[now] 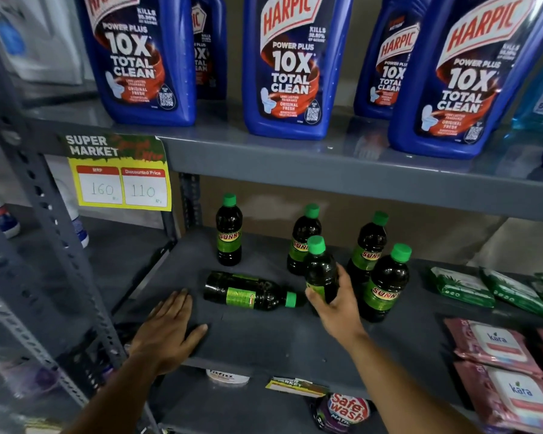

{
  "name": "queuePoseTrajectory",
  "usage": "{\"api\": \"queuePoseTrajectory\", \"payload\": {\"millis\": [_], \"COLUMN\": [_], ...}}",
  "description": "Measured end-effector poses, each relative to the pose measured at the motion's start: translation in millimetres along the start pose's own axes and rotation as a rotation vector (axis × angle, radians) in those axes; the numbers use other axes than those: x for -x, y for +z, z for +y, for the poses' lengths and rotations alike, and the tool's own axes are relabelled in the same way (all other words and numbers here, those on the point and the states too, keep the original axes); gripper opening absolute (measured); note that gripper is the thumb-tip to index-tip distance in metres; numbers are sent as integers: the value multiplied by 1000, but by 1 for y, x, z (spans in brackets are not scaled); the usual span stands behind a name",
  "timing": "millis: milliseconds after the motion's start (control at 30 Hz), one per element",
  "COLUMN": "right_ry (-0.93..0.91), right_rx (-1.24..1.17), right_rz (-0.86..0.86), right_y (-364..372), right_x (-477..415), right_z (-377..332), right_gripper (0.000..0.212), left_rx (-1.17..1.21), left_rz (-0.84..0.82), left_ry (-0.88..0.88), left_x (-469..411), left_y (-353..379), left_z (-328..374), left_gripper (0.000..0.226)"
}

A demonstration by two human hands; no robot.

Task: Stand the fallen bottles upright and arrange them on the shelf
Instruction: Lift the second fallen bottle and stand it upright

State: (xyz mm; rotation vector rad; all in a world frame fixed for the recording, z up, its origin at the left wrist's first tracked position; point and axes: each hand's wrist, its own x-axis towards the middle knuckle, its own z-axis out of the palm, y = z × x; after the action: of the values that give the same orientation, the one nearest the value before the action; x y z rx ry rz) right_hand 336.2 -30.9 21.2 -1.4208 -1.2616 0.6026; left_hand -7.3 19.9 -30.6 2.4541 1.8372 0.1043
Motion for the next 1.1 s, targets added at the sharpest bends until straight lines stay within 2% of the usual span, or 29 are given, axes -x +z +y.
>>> {"api": "queuePoseTrajectory", "payload": {"millis": [200, 333, 467, 600, 733, 800, 867, 933, 967, 1033, 1100], "right_ry": [80, 84, 158, 158, 175, 83, 14, -113, -233, -447, -492], "right_rx": [35, 263, 133, 149, 66, 90, 276, 441, 486, 565, 722], "right_rz": [-32, 63, 39, 58, 0, 70, 249, 381, 342, 85, -223], "right_y": [-6, -2, 0, 1, 3, 5, 11, 19, 25, 36, 48], "right_x": [-12, -10, -11, -17, -17, -10, 4, 23, 31, 40, 35], "right_z": [10, 11, 15, 17, 16, 10, 4, -1, -5, -13, -21], "right_gripper": [52, 82, 76, 72, 72, 83, 99, 94, 82, 58, 52], "left_rx": [11, 29, 28, 31, 34, 33, 24, 10, 6, 10, 35], "left_rz": [28, 29, 30, 30, 32, 31, 37, 43, 42, 37, 28], "left_ry": [18, 25, 20, 22, 31, 32, 30, 29, 30, 34, 42], "left_x": [0, 2, 1, 1, 1, 1, 1, 0, 1, 1, 0], "left_y": [-1, -1, -1, -1, 0, 1, 1, 0, -1, -1, -3], "left_z": [1, 0, 1, 0, -1, -1, -1, -1, 0, 0, 0], "left_gripper": [107, 112, 100, 99, 99, 99, 99, 100, 100, 100, 102]}}
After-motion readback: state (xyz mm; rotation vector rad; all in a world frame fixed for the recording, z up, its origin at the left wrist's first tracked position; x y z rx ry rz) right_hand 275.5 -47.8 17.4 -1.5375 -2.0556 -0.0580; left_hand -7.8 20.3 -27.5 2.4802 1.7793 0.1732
